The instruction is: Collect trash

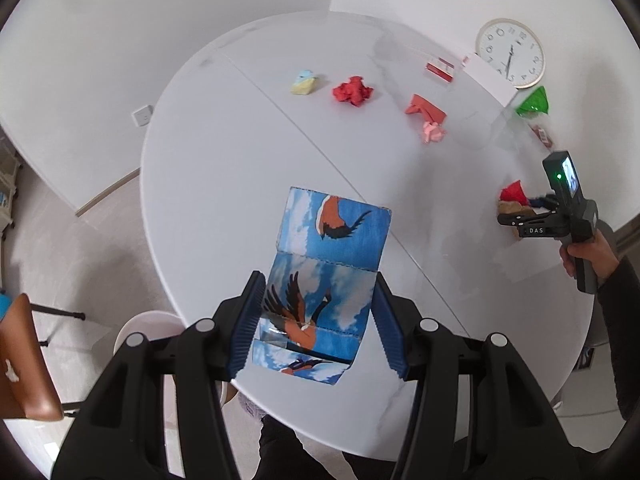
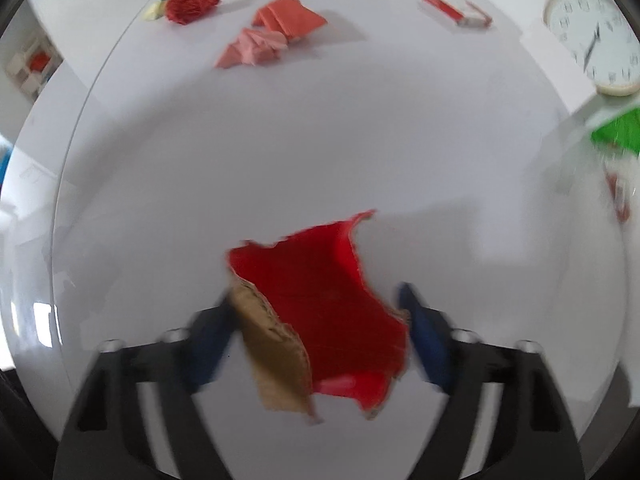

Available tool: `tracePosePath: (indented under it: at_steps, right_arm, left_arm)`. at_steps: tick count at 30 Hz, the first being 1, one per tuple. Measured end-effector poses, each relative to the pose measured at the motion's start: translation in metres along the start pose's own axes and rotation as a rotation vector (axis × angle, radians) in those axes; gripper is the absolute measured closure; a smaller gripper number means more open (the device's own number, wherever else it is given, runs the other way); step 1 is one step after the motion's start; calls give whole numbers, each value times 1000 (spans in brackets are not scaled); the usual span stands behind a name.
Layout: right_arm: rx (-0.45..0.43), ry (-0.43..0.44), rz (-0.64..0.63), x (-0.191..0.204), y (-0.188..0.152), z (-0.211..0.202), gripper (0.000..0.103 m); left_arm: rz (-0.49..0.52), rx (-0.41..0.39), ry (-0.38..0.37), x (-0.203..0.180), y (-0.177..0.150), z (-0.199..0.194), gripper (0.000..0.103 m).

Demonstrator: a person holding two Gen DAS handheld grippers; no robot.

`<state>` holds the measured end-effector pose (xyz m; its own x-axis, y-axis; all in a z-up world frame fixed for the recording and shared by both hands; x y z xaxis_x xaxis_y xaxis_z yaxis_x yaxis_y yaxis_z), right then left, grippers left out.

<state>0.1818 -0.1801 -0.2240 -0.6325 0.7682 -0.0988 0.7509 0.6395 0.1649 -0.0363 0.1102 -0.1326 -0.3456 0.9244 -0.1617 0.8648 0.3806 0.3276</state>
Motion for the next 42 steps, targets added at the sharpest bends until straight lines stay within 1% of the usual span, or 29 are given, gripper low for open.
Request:
tracePosePath:
  at_steps: [1, 2, 4, 5, 7, 9, 11, 13, 14, 16, 17, 19, 21, 22, 24, 27, 29, 31, 33, 34, 35, 37, 39, 41, 42]
  right_arm:
    - [-4, 39, 29, -3, -1, -1, 56]
    - [-9, 61, 60, -7, -3, -2, 58]
    - [-25, 75, 103, -13, -5, -7, 61]
    - [-39, 106, 137, -16, -7, -12, 62]
    - [-62, 137, 165, -14, -9, -23, 62]
    - [-103, 140, 151, 2, -12, -45, 62]
    - [-142, 165, 133, 22, -12, -68, 62]
    - [-187, 207, 92, 58, -13, -94, 62]
    - [-214, 238, 61, 83, -14, -109, 62]
    - [-245, 303, 23, 119, -11, -127, 62]
    - [-259, 355, -3, 148, -11, -138, 62]
    - [-271, 419, -60, 195, -10, -150, 62]
    - [-271, 463, -111, 238, -9, -158, 61]
    - [-261, 499, -137, 262, -6, -160, 61]
    - [-234, 545, -173, 299, -1, -161, 61]
    - [-191, 593, -224, 344, 3, -159, 61]
    - [-170, 586, -262, 369, 8, -157, 61]
    - [-152, 573, -285, 385, 16, -155, 61]
    - [-137, 576, -294, 394, 19, -153, 61]
    - [-133, 572, -299, 399, 20, -153, 61]
    - [-133, 565, -302, 404, 20, -152, 61]
    - [-130, 557, -310, 412, 21, -152, 61]
    - [-126, 551, -314, 418, 16, -153, 60]
    - [-121, 531, -329, 423, 12, -151, 59]
    - [-120, 517, -337, 425, 12, -150, 59]
  left_arm:
    - [-7, -3, 2, 2, -1, -2, 51]
    - [-13, -5, 6, 4, -3, -3, 51]
    - [-30, -12, 10, 10, -7, -8, 51]
    - [-37, -16, 10, 12, -9, -9, 51]
    - [-57, -24, 13, 20, -14, -13, 51]
    - [-80, -34, 20, 29, -20, -18, 51]
    - [-108, -36, 29, 39, -27, -22, 51]
    - [-131, -36, 41, 53, -38, -26, 51]
    - [-146, -33, 58, 62, -45, -27, 51]
    - [-167, -30, 84, 77, -55, -29, 51]
    - [-187, -27, 95, 89, -63, -30, 51]
    - [-216, -19, 106, 107, -75, -28, 51]
    - [-247, 2, 135, 132, -89, -23, 51]
    - [-253, 13, 143, 141, -94, -19, 51]
    - [-269, 41, 164, 163, -107, -8, 51]
    - [-295, 93, 170, 194, -124, 13, 51]
    - [-315, 118, 164, 210, -133, 26, 51]
    - [-344, 155, 157, 226, -141, 39, 49]
    - [-376, 173, 141, 238, -147, 46, 40]
    - [-392, 170, 139, 244, -149, 46, 29]
    - [-412, 159, 138, 249, -150, 46, 22]
    - [-432, 145, 132, 255, -151, 44, 21]
    - [-458, 157, 126, 261, -152, 44, 21]
    - [-491, 175, 155, 267, -156, 39, 20]
    - [-513, 179, 187, 270, -157, 32, 20]
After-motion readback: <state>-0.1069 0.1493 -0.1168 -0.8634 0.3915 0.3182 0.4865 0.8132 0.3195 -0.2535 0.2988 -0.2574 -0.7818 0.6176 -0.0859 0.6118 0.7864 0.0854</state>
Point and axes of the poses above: each gripper's, at about its wrist camera, not at the fingertips, and z roughly the way its jaws point, x to its left, y to its top, the point moved 3 cm from there along z, roughly the way its jaws point, and after that the axes turned 7 degrees about x, right-handed, at the moved point
